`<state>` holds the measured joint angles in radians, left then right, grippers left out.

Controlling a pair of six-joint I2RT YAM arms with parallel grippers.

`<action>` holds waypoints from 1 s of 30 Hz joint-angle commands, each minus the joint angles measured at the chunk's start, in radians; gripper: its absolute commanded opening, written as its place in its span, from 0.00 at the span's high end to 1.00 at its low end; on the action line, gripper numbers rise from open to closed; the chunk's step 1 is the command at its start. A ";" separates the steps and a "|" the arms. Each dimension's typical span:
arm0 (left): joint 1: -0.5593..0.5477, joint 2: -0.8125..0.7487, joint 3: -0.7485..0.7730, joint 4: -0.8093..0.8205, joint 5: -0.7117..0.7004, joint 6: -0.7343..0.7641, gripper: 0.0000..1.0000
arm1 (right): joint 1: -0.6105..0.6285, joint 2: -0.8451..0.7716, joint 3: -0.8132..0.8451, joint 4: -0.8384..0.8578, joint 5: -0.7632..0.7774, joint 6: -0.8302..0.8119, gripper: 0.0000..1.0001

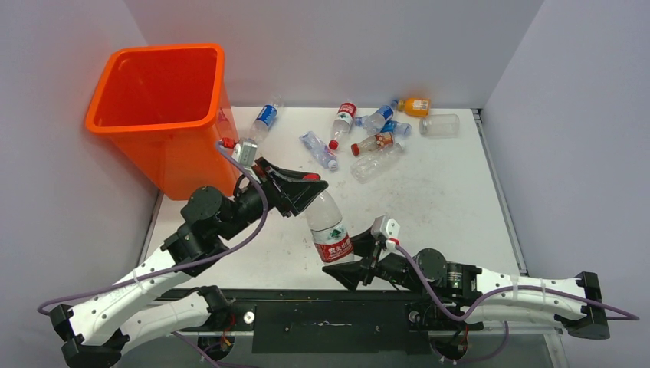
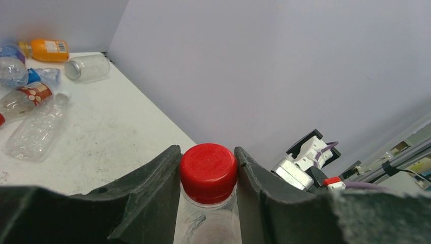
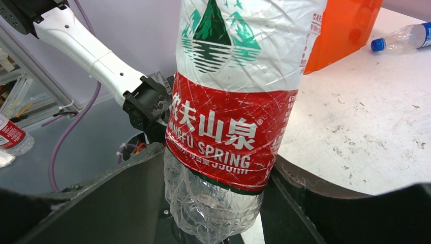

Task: Put the plastic bottles in the bin
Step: Place the plastic bottle in the trash bin.

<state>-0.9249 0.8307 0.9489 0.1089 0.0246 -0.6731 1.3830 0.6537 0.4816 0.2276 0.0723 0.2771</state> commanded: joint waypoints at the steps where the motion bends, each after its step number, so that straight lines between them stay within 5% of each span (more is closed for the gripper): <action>1: 0.020 -0.004 0.034 0.081 0.069 -0.035 0.68 | 0.015 0.019 0.014 0.037 0.018 -0.021 0.82; 4: 0.019 0.003 0.038 0.090 0.092 -0.029 0.99 | 0.020 0.025 0.018 0.034 0.025 -0.017 0.82; 5: 0.020 0.006 0.039 0.093 0.100 -0.024 1.00 | 0.020 0.028 0.021 0.029 0.030 -0.010 0.79; 10: 0.020 0.003 0.064 0.054 0.083 0.027 1.00 | 0.020 0.053 0.062 0.004 0.032 0.053 0.02; 12: 0.019 -0.015 0.088 -0.024 0.009 0.075 1.00 | 0.019 0.062 0.082 0.019 0.017 0.083 0.10; 17: 0.021 -0.095 0.156 -0.181 -0.189 0.283 1.00 | 0.020 0.078 0.135 0.051 0.001 0.161 0.10; 24: 0.021 -0.125 0.343 -0.267 -0.287 0.483 1.00 | 0.020 0.125 0.136 0.145 0.077 0.215 0.10; 30: 0.021 -0.135 0.435 -0.159 -0.528 0.781 1.00 | 0.019 0.132 0.129 0.081 0.150 0.205 0.10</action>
<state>-0.9077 0.6991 1.3334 -0.1371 -0.2913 -0.1619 1.3960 0.7979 0.5846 0.2947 0.1410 0.4698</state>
